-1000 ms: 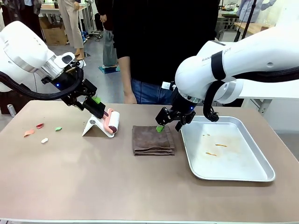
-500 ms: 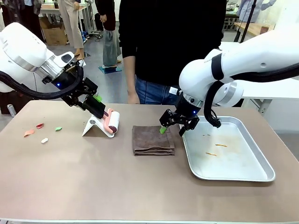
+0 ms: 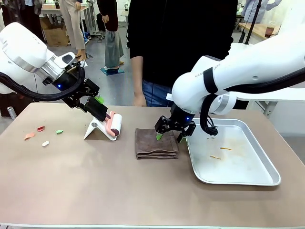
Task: Clean the surface of the table.
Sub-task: Hold the Lint Roller with your left hand and the towel with your right hand.
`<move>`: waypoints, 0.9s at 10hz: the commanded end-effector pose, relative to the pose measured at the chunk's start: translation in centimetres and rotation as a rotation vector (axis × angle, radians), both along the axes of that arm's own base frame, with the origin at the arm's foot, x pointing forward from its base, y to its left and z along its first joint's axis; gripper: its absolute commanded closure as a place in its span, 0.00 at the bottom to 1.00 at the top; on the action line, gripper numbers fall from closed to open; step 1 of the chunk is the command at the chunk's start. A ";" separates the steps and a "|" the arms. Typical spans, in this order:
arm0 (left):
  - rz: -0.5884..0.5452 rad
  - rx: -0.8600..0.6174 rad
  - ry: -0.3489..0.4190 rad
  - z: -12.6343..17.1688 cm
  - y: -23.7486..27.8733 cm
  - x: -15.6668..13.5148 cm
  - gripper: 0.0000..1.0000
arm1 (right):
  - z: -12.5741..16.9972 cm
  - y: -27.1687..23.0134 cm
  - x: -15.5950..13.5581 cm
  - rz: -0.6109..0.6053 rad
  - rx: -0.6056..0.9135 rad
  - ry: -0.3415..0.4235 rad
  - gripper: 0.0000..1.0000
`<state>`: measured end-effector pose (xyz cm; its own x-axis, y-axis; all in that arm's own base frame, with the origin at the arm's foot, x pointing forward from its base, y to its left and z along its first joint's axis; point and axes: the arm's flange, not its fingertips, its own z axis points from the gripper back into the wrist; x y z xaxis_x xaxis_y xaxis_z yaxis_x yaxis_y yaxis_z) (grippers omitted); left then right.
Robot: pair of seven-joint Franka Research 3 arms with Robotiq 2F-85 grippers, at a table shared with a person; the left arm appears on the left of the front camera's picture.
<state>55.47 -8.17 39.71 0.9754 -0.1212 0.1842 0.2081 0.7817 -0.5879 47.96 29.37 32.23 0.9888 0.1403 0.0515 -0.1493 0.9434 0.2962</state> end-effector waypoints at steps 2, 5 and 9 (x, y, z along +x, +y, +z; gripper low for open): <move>-0.021 -0.014 -0.007 -0.3 -0.1 0.0 0.00 | 0.0 2.1 0.2 -0.032 -0.079 -0.046 0.00; -0.023 -0.011 -0.008 -0.3 -0.1 0.0 0.00 | -0.9 2.6 0.5 -0.060 -0.126 -0.034 0.00; -0.034 -0.002 -0.004 -0.4 -0.1 0.0 0.00 | -1.2 2.7 1.0 -0.066 -0.150 -0.037 0.00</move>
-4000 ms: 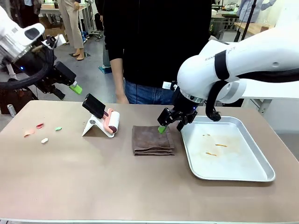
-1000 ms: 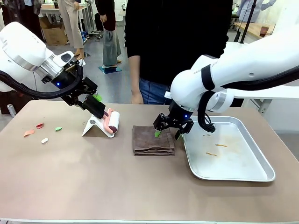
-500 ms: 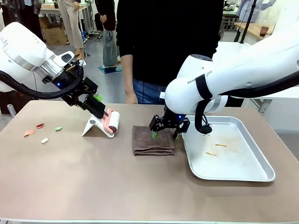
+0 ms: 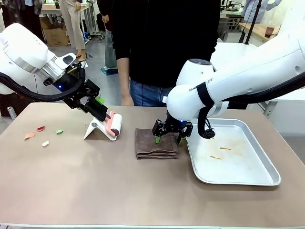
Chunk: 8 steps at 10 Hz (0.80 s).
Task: Clean the surface of the table.
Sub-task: Hold the Lint Roller with your left hand and the towel with your right hand.
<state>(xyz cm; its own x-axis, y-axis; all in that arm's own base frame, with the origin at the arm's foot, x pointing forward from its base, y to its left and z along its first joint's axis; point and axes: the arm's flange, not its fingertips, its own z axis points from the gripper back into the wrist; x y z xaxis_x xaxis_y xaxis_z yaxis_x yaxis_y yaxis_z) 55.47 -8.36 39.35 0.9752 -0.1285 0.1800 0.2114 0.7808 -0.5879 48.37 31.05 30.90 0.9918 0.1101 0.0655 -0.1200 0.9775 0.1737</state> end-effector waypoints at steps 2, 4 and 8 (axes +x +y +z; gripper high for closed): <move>-0.026 -0.004 -0.005 -0.2 0.1 0.1 0.00 | -0.5 1.2 0.9 -0.029 -0.050 0.021 0.00; -0.030 -0.001 -0.003 -0.2 0.1 0.1 0.00 | -0.5 1.3 1.0 -0.029 -0.054 0.018 0.00; -0.035 -0.006 -0.001 -0.3 0.1 0.3 0.00 | -0.3 1.3 1.3 -0.019 -0.066 0.017 0.00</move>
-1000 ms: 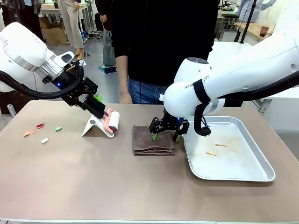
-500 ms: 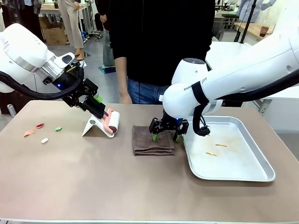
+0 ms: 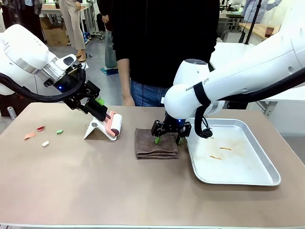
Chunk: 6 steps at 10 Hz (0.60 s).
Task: Clean the surface of the table.
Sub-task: Hold the Lint Roller with your left hand and the towel with your right hand.
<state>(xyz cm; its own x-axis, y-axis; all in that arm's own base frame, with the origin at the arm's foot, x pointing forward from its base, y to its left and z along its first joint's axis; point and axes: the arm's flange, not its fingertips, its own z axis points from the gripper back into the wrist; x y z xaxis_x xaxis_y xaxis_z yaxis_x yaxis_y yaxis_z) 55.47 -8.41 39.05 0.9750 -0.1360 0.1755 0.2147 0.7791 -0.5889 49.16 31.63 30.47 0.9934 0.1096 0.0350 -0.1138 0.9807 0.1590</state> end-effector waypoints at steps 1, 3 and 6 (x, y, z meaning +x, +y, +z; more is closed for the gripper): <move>-0.026 -0.005 -0.007 0.0 0.1 0.3 0.00 | 0.1 0.7 0.5 -0.014 -0.051 -0.007 0.00; -0.024 0.003 -0.023 0.0 0.1 0.4 0.48 | 0.0 0.4 0.2 0.034 -0.074 -0.004 0.56; -0.006 -0.001 -0.027 0.0 0.2 0.4 1.00 | 0.1 0.4 0.1 0.027 -0.084 -0.017 0.62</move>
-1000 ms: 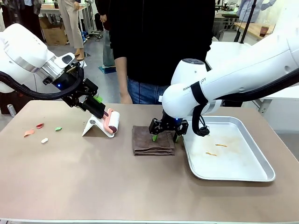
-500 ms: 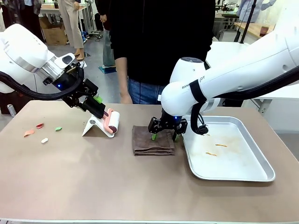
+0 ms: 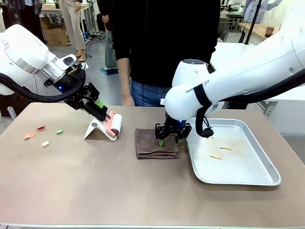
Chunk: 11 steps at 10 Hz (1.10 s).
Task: Clean the surface of the table.
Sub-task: Hold the Lint Roller with your left hand and the towel with your right hand.
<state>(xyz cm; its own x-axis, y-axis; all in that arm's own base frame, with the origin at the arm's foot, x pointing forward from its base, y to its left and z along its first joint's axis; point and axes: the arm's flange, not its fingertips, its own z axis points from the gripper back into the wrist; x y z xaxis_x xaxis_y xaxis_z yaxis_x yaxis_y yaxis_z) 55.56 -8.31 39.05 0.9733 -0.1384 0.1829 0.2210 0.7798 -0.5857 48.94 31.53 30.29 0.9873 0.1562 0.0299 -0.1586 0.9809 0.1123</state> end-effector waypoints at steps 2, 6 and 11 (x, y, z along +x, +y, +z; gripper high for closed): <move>0.008 -0.003 -0.026 0.1 0.1 0.2 0.87 | 0.3 0.6 0.3 -0.017 -0.035 -0.025 1.00; 0.011 -0.010 -0.051 0.6 0.2 0.1 1.00 | 0.3 0.7 0.2 -0.008 -0.030 -0.027 1.00; 0.009 -0.022 -0.058 1.1 0.2 -0.1 1.00 | 0.3 0.5 0.1 -0.004 -0.018 -0.022 1.00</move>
